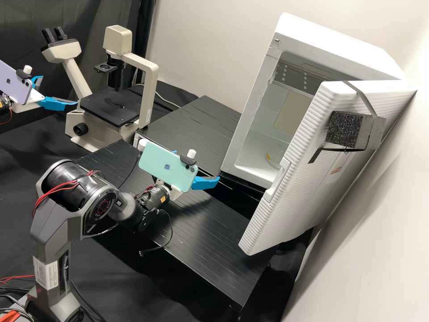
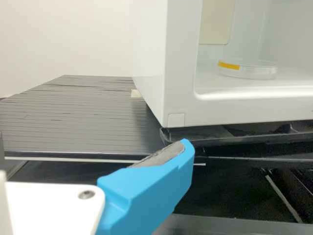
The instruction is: Close the incubator door.
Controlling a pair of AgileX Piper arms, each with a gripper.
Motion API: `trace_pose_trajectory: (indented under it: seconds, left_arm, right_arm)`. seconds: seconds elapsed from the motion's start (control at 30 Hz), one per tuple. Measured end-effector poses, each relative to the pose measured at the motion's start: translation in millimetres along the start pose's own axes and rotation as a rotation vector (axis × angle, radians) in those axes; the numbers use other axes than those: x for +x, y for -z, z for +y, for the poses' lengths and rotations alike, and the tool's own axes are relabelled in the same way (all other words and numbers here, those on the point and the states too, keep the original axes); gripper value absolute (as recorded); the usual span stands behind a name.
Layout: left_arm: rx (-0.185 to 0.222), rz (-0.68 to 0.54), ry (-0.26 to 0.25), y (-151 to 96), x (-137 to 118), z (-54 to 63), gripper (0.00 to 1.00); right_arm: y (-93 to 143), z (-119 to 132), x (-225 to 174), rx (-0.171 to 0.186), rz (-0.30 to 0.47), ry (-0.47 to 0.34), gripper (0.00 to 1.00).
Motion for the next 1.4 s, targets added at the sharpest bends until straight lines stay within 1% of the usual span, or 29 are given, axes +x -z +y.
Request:
trace_pose_trajectory:
  seconds: [0.3, 0.4, 0.47, 0.57, 0.77, 0.83, 0.87, 0.93, 1.03, 1.1, 1.23, 1.3, 1.37, 1.4]
  left_arm:
    - [0.0, 0.0, 0.0, 0, 0, 0.0, 1.0]
    - [0.0, 0.0, 0.0, 0, 0, 0.0, 1.0]
    - [0.0, 0.0, 0.0, 0, 0, 0.0, 1.0]
    - [0.0, 0.0, 0.0, 0, 0, 0.0, 1.0]
    - [0.0, 0.0, 0.0, 0, 0, 0.0, 1.0]
    - [0.0, 0.0, 0.0, 0, 0, 0.0, 1.0]
    - [0.0, 0.0, 0.0, 0, 0, 0.0, 1.0]
    - [0.0, 0.0, 0.0, 0, 0, 0.0, 1.0]
    - [0.0, 0.0, 0.0, 0, 0, 0.0, 1.0]
    - [0.0, 0.0, 0.0, 0, 0, 0.0, 1.0]
    - [0.0, 0.0, 0.0, 0, 0, 0.0, 1.0]
    - [0.0, 0.0, 0.0, 0, 0, 0.0, 1.0]
    - [0.0, 0.0, 0.0, 0, 0, 0.0, 1.0]
    - [0.0, 0.0, 0.0, 0, 0, 0.0, 1.0]
  right_arm:
    - [0, 0, 0, 0.0, -0.002, 0.002, 1.0]
    - [1, 1, -8, 0.0, 0.0, 0.0, 1.0]
    - [3, 5, -18, -0.002, 0.013, -0.017, 1.0]
    - [10, 16, -34, -0.003, 0.058, -0.081, 1.0]
    - [26, 45, -76, -0.021, 0.187, -0.261, 1.0]
    - [27, 54, -88, -0.029, 0.211, -0.309, 1.0]
    - [29, 58, -94, -0.029, 0.229, -0.329, 1.0]
    - [28, 66, -104, -0.026, 0.238, -0.371, 1.0]
    - [23, 78, -119, -0.016, 0.222, -0.442, 1.0]
    - [17, 88, -130, -0.008, 0.193, -0.507, 1.0]
    - [6, 101, -144, -0.022, 0.13, -0.607, 1.0]
    - [2, 105, -148, -0.025, 0.102, -0.637, 1.0]
    - [-5, 109, -151, -0.014, 0.063, -0.679, 1.0]
    - [-6, 110, -151, -0.012, 0.054, -0.685, 1.0]
